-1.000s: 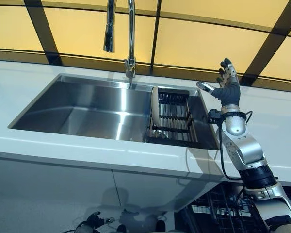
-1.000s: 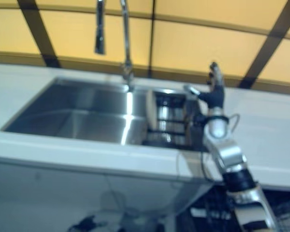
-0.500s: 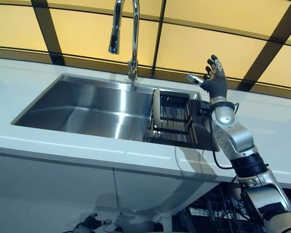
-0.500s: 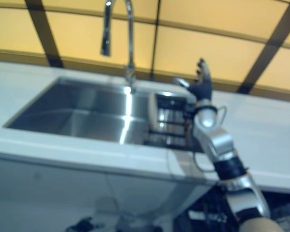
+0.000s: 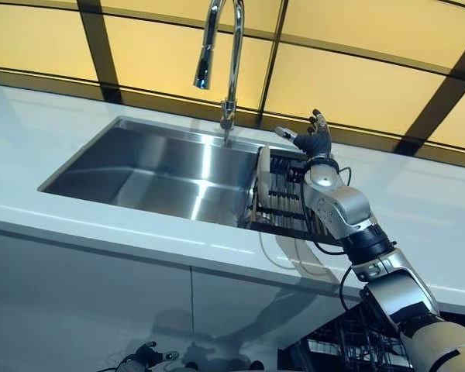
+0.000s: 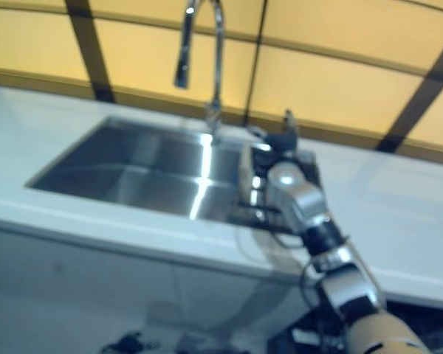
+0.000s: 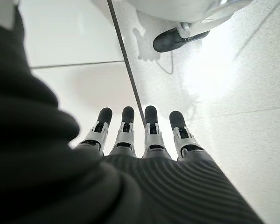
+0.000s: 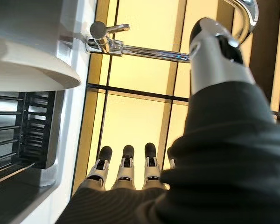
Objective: Take plates into dishwasher
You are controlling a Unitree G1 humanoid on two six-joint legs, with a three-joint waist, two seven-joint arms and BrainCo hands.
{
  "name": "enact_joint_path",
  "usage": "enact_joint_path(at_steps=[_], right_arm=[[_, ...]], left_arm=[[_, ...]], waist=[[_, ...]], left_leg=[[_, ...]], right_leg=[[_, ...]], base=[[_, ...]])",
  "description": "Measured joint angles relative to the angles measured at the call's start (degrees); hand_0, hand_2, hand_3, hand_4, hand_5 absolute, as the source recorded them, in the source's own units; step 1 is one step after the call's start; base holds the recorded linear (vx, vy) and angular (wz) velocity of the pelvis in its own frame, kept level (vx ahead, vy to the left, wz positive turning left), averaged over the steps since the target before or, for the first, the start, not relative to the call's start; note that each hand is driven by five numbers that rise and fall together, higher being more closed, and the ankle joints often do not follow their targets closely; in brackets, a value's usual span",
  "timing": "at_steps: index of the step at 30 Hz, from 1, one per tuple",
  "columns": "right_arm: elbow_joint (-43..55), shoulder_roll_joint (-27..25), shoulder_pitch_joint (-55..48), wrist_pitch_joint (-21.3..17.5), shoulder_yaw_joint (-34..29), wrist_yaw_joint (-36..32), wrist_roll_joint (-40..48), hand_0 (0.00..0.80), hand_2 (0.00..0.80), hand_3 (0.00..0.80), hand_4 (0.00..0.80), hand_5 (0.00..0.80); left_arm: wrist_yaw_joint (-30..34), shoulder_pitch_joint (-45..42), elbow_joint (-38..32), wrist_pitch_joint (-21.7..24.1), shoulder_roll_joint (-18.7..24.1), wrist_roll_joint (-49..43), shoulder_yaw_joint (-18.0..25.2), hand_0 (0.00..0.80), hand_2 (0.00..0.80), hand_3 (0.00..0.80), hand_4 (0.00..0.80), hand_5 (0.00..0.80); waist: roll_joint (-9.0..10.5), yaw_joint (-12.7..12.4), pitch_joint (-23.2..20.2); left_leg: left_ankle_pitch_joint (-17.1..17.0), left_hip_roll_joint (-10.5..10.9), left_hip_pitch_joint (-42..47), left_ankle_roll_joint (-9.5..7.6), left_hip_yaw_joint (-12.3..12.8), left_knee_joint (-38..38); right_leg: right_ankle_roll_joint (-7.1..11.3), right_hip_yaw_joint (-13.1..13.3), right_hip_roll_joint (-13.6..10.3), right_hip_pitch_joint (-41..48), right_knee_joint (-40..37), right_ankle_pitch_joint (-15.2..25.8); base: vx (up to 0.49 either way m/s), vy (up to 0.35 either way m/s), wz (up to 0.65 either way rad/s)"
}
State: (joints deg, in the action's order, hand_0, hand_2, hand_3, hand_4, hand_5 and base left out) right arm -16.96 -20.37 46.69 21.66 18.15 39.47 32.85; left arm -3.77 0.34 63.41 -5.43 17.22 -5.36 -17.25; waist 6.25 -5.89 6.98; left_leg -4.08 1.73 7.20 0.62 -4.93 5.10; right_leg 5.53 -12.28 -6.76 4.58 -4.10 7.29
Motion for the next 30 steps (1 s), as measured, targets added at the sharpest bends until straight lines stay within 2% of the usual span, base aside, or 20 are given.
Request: enact_joint_path(at_steps=[8,17,23,30], right_arm=[[-1.8,2.5,1.0,1.5,2.4,-1.1,-0.1,0.000,0.000,0.000,0.000,0.000],[-3.9,6.3,1.0,2.5,3.5,-1.3,-0.2,0.000,0.000,0.000,0.000,0.000],[-4.7,6.5,1.0,2.5,4.4,2.1,-0.4,0.000,0.000,0.000,0.000,0.000],[-4.9,6.4,1.3,2.0,4.3,6.6,-5.8,0.000,0.000,0.000,0.000,0.000]], left_arm=[[0.0,-0.1,0.2,0.0,0.2,0.7,0.0,0.000,0.000,0.000,0.000,0.000],[0.0,0.0,0.2,0.0,0.2,2.0,0.0,0.000,0.000,0.000,0.000,0.000],[0.0,0.1,0.2,0.0,0.1,2.8,-0.1,0.000,0.000,0.000,0.000,0.000],[0.0,0.1,0.2,0.0,-0.2,2.8,-0.5,0.000,0.000,0.000,0.000,0.000]], waist=[[-0.13,-1.2,0.1],[-0.27,-1.2,0.2],[-0.28,-1.3,0.2],[-0.53,-1.3,0.4]], left_leg=[[0.4,0.8,-0.1,-0.61,-0.3,-0.3],[0.8,1.6,-0.3,-1.30,-0.8,-0.6],[0.9,1.8,-0.6,-1.40,-1.5,-0.8],[0.9,1.8,-0.7,-1.41,-1.7,-0.8]], right_leg=[[-0.35,-0.8,-0.8,0.3,0.0,-0.2],[-0.56,-1.0,-1.7,0.3,0.6,-0.5],[-0.52,-1.0,-1.9,0.3,0.9,-0.8],[-0.52,-1.0,-1.9,0.3,0.9,-0.8]], base=[[-0.006,0.025,0.05],[-0.004,0.010,0.02],[-0.004,0.001,0.06],[0.000,-0.001,0.01]])
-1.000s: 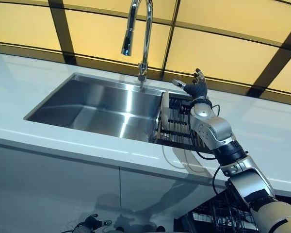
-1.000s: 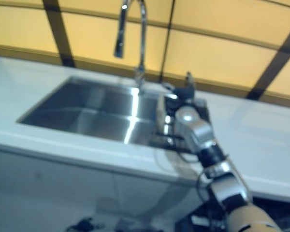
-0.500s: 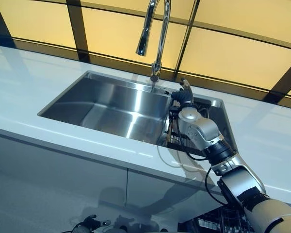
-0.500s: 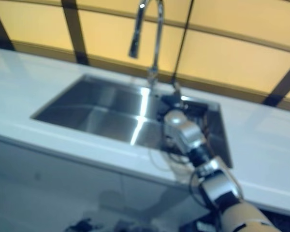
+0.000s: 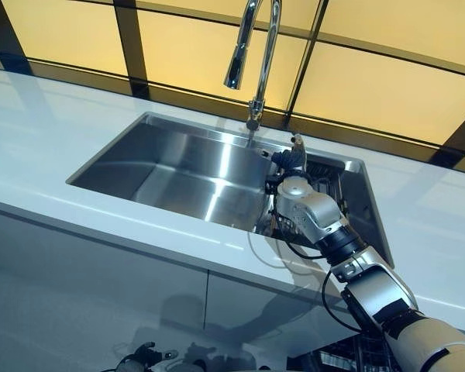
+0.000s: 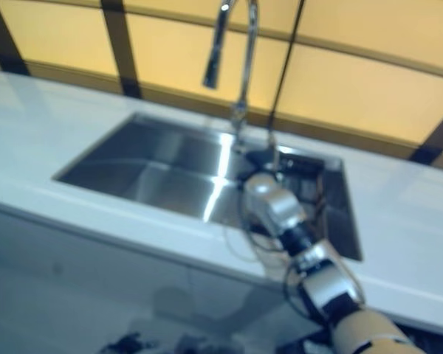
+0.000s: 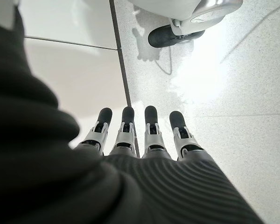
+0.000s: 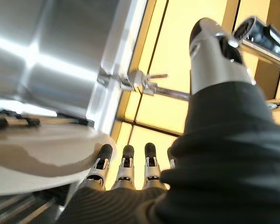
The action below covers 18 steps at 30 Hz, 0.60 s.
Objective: Take plates into dishwasher
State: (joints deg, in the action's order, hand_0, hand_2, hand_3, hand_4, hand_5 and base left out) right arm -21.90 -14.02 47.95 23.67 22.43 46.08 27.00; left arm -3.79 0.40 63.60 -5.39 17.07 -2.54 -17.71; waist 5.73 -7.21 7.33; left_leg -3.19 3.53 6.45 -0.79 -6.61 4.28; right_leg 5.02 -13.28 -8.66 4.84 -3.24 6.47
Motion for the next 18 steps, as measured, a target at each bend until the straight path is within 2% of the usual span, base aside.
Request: enact_joint_path(at_steps=[10,18], right_arm=[[-1.0,-0.3,2.7,-0.9,0.0,1.9,-9.6,0.000,0.000,0.000,0.000,0.000],[-1.0,-0.4,3.7,-0.8,0.0,3.8,-9.6,0.000,0.000,0.000,0.000,0.000]], left_arm=[[0.0,0.0,0.1,0.2,-0.1,-0.1,-0.7,0.000,0.000,0.000,0.000,0.000],[0.0,0.0,0.1,1.1,-0.3,-0.2,-0.8,0.000,0.000,0.000,0.000,0.000]], waist=[[-0.15,-0.2,0.1],[-0.39,-0.3,0.3]], left_leg=[[0.0,0.0,-0.1,0.00,0.0,-0.1],[0.0,0.0,-0.1,-0.01,0.0,-0.1]], right_leg=[[0.06,-0.1,0.0,0.0,-0.1,-0.1],[0.09,-0.1,0.0,0.0,-0.1,-0.1]], base=[[0.000,0.000,0.00],[0.000,0.000,0.00]])
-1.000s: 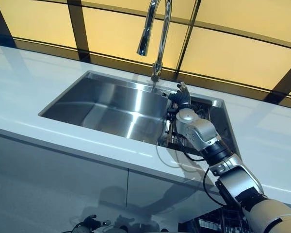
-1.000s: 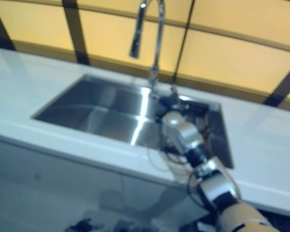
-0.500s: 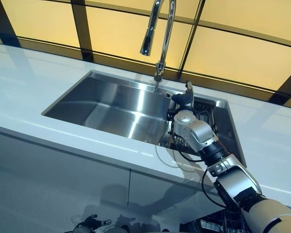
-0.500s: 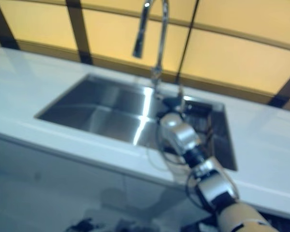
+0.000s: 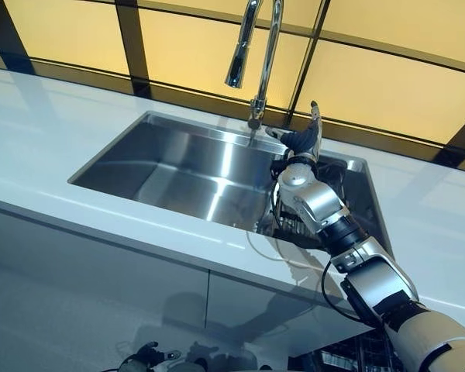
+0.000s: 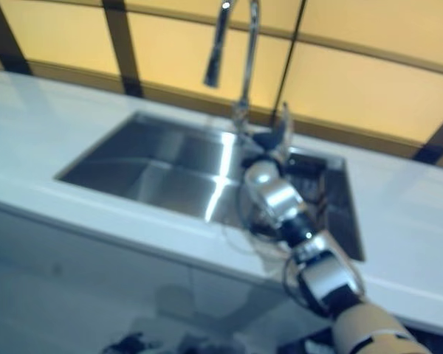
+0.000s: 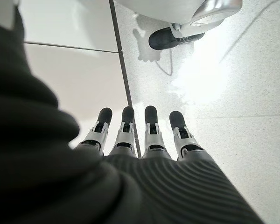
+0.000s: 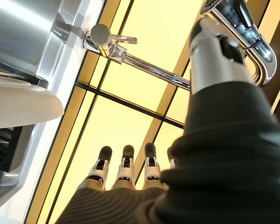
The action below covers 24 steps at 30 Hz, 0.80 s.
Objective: Take plates into dishwasher
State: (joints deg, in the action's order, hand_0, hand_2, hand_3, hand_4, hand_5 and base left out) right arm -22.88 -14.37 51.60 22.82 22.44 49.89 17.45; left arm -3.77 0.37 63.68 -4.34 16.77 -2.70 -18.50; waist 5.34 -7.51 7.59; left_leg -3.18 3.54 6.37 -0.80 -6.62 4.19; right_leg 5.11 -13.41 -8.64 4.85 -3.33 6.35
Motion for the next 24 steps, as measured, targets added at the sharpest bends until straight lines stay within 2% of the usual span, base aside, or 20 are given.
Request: enact_joint_path(at_steps=[7,18,24], right_arm=[[-0.8,0.0,0.0,0.0,0.0,0.9,3.4,0.000,0.000,0.000,0.000,0.000],[-1.2,-1.0,0.0,0.0,-0.1,1.3,3.5,0.000,0.000,0.000,0.000,0.000],[-1.3,-1.2,0.0,-1.7,-2.2,5.6,3.5,0.000,0.000,0.000,0.000,0.000]], left_arm=[[0.0,0.0,0.0,0.1,0.0,0.0,0.0,0.000,0.000,0.000,0.000,0.000],[0.0,0.0,0.4,0.1,0.0,0.0,-0.1,0.000,0.000,0.000,0.000,0.000],[0.0,0.0,0.6,0.1,0.0,0.0,-0.7,0.000,0.000,0.000,0.000,0.000]], waist=[[-0.01,0.0,0.0],[0.19,0.1,0.1],[0.20,0.1,0.1]], left_leg=[[0.0,0.0,0.0,0.00,0.0,0.0],[0.0,0.0,0.0,-0.01,0.0,0.0],[0.0,0.0,0.0,-0.02,0.1,0.1]], right_leg=[[0.00,0.0,0.0,0.0,0.0,0.0],[0.04,0.0,0.0,0.0,0.0,0.0],[0.08,0.0,0.0,0.0,0.0,-0.1]], base=[[0.000,0.000,0.00],[0.000,0.000,0.00],[0.000,0.000,0.00]])
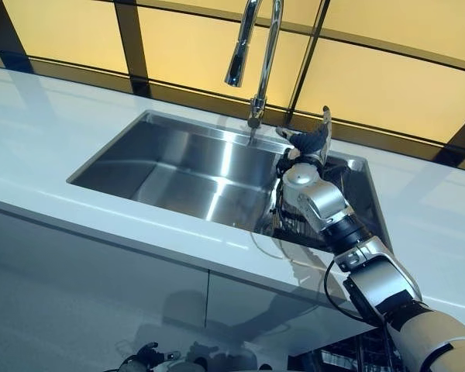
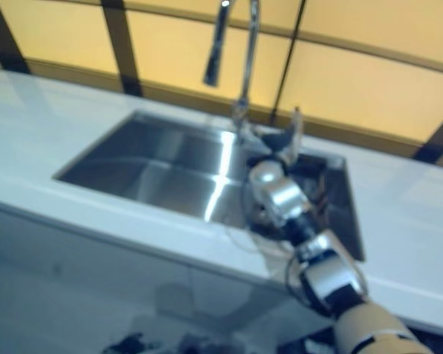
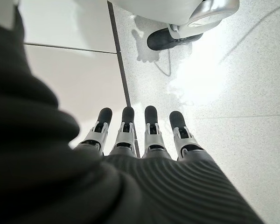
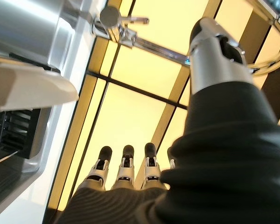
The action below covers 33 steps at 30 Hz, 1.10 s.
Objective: Take plates into dishwasher
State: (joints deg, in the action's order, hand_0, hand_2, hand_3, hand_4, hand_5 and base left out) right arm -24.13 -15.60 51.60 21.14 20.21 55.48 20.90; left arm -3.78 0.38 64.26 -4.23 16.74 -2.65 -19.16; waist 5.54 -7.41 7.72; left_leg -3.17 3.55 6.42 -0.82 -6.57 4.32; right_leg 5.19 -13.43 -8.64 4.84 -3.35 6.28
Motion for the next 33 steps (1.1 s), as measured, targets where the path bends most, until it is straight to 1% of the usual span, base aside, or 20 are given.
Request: enact_joint_path(at_steps=[2,4,6,10,17,20,24,25,28,33], right_arm=[[0.0,-0.6,0.0,-1.0,-0.3,0.9,-0.2,0.000,0.000,0.000,0.000,0.000],[0.0,-1.1,0.0,-1.6,-0.3,1.5,-1.4,0.000,0.000,0.000,0.000,0.000],[0.0,-1.7,0.0,-3.0,-0.4,2.3,-3.5,0.000,0.000,0.000,0.000,0.000],[0.1,-2.0,0.0,-4.6,-2.1,4.0,-5.4,0.000,0.000,0.000,0.000,0.000],[0.0,-2.8,0.0,-4.4,-2.3,3.9,-4.5,0.000,0.000,0.000,0.000,0.000],[-1.0,-3.2,0.0,-3.1,-2.3,1.4,-2.8,0.000,0.000,0.000,0.000,0.000],[-2.7,-3.3,0.0,0.1,-2.2,-2.8,1.9,0.000,0.000,0.000,0.000,0.000],[-3.5,-3.3,0.0,1.5,-2.2,-4.2,4.5,0.000,0.000,0.000,0.000,0.000],[-4.4,-3.2,0.0,2.6,-2.1,-6.6,8.0,0.000,0.000,0.000,0.000,0.000],[-4.7,-2.7,0.0,3.7,-2.0,-8.6,8.7,0.000,0.000,0.000,0.000,0.000]], left_arm=[[0.0,0.0,0.0,0.0,0.0,0.0,-0.1,0.000,0.000,0.000,0.000,0.000],[0.0,0.0,0.1,0.1,0.0,0.0,-0.1,0.000,0.000,0.000,0.000,0.000],[0.0,0.0,0.4,0.1,0.0,0.0,-0.1,0.000,0.000,0.000,0.000,0.000],[0.0,-0.1,0.4,0.1,0.0,-0.1,-0.1,0.000,0.000,0.000,0.000,0.000],[0.1,0.0,0.4,0.2,0.0,-0.1,-0.1,0.000,0.000,0.000,0.000,0.000],[0.1,0.0,0.4,0.1,0.0,-0.1,-0.5,0.000,0.000,0.000,0.000,0.000],[0.1,0.0,0.4,0.0,0.1,-0.1,-0.4,0.000,0.000,0.000,0.000,0.000],[0.1,0.1,0.3,0.0,0.1,-0.1,-0.4,0.000,0.000,0.000,0.000,0.000],[0.1,0.2,0.3,-0.2,0.1,-0.1,-0.5,0.000,0.000,0.000,0.000,0.000],[0.1,0.7,0.3,-0.2,0.1,0.0,-0.4,0.000,0.000,0.000,0.000,0.000]], waist=[[0.00,0.0,0.0],[0.00,-0.1,0.0],[0.00,0.0,0.0],[0.01,-0.2,0.0],[0.05,-0.1,0.0],[0.18,-0.1,0.1],[0.41,0.0,0.3],[0.57,0.0,0.4],[0.67,0.0,0.8],[0.66,0.1,0.8]], left_leg=[[0.0,0.0,0.0,0.00,0.0,0.0],[0.0,0.0,0.0,0.00,0.0,0.0],[0.0,0.0,0.0,0.00,0.0,0.0],[0.0,0.0,0.0,0.00,0.0,0.0],[0.0,0.0,0.0,0.00,0.0,0.1],[0.0,0.0,0.0,0.00,0.0,0.1],[0.0,0.0,0.0,0.00,0.1,0.1],[0.0,0.0,0.0,0.00,0.1,0.1],[0.0,0.0,0.1,0.00,0.1,0.1],[0.0,-0.1,0.1,0.00,0.1,0.2]], right_leg=[[0.00,0.0,0.0,0.0,0.0,0.0],[0.00,0.0,0.0,0.0,0.0,0.0],[0.00,0.0,0.0,0.0,0.0,0.0],[0.01,0.0,0.0,0.0,-0.1,0.0],[0.01,0.0,0.1,0.0,-0.2,0.0],[0.01,0.0,0.1,0.0,-0.2,0.0],[0.01,0.0,0.1,0.0,-0.2,0.0],[0.01,0.0,0.1,0.0,-0.2,0.0],[0.01,0.1,0.1,0.0,-0.1,0.0],[-0.20,0.1,0.2,0.0,-0.1,0.2]], base=[[0.000,0.000,0.00],[0.000,0.000,0.00],[0.000,0.000,0.00],[0.000,0.000,0.00],[0.000,0.000,0.00],[0.000,0.000,0.00],[0.000,0.000,0.00],[0.000,0.000,0.00],[0.000,0.000,0.00],[0.000,0.000,0.00]])
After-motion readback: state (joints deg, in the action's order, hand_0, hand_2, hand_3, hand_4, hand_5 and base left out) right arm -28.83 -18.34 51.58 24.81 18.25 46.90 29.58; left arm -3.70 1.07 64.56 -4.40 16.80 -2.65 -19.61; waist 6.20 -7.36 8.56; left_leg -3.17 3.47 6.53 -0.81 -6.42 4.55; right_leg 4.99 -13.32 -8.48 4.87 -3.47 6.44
